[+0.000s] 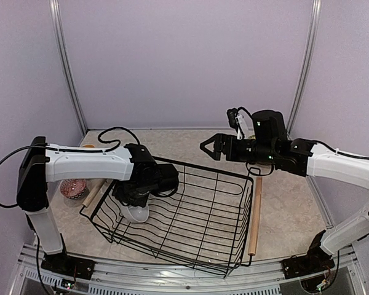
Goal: Unload the mixed dishes from the dish rack
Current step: Grab the bowl from the dish rack.
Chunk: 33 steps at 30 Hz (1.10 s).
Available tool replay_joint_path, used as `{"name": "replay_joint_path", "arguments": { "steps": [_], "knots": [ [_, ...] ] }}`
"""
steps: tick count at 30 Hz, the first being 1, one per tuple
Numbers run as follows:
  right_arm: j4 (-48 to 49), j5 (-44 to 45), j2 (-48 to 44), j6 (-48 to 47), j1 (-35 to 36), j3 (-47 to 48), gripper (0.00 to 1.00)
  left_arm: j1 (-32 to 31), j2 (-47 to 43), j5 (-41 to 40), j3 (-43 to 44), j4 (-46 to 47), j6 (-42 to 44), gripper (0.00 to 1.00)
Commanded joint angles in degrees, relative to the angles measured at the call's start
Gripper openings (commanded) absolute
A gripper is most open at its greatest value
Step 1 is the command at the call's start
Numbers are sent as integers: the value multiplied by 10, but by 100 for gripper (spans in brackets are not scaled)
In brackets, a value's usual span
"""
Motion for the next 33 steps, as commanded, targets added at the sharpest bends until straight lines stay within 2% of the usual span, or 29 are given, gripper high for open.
{"name": "replay_joint_path", "arguments": {
  "steps": [1, 11, 13, 20, 28, 33],
  "knots": [
    [0, 12, -23, 0, -1, -15, 100, -1, -13, -3, 6, -152, 13, 15],
    [-10, 26, -39, 1, -1, -18, 100, 3, -44, 21, 58, -137, 45, 0],
    [-9, 27, -39, 1, -1, -17, 100, 14, -59, 40, 50, -113, 59, 0],
    [-16, 33, -45, 1, -1, -16, 100, 83, -172, 190, -23, 58, 114, 0],
    [-31, 51, -61, -13, -2, -4, 100, 130, -318, 305, -28, 202, 191, 0],
    [-31, 51, -67, -14, -1, -6, 100, 200, -373, 286, -8, 203, 195, 0]
  ]
}}
